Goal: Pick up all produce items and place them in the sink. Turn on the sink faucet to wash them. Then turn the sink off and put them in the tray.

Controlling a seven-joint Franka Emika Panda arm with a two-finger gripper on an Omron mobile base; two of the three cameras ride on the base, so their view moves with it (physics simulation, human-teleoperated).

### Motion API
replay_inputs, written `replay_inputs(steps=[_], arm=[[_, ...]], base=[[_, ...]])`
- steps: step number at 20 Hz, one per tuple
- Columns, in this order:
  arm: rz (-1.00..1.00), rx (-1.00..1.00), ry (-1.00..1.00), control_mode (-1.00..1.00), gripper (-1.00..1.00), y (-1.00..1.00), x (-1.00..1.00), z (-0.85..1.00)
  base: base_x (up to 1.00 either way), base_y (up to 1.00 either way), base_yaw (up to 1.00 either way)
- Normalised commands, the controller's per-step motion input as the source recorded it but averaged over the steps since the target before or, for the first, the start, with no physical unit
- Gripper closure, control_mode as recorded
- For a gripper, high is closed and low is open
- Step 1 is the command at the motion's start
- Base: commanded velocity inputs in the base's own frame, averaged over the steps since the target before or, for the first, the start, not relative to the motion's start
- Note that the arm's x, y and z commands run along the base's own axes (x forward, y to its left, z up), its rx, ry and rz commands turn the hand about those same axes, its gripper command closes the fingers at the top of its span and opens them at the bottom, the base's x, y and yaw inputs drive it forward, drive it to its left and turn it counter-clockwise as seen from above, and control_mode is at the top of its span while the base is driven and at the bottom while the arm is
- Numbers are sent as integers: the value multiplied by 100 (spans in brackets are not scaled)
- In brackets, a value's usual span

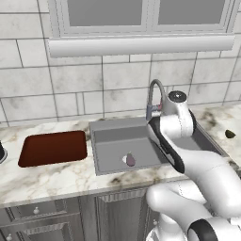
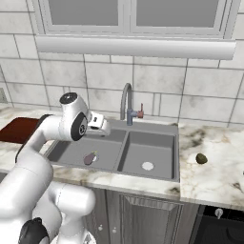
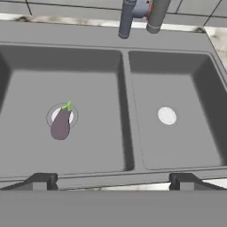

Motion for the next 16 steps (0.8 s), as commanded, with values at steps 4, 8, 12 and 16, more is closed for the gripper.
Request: replay_inputs(steps=[4,8,12,16], arm=[[0,0,7,-100,-100,-73,-7,-1],[0,0,6,-100,-100,-75,0,-5],[-1,0,6,-100,-100,-74,0,-3],[-2,0,6,-100,-100,-74,0,-1]], base=[[0,0,0],[0,0,0],[0,0,0],[0,0,0]])
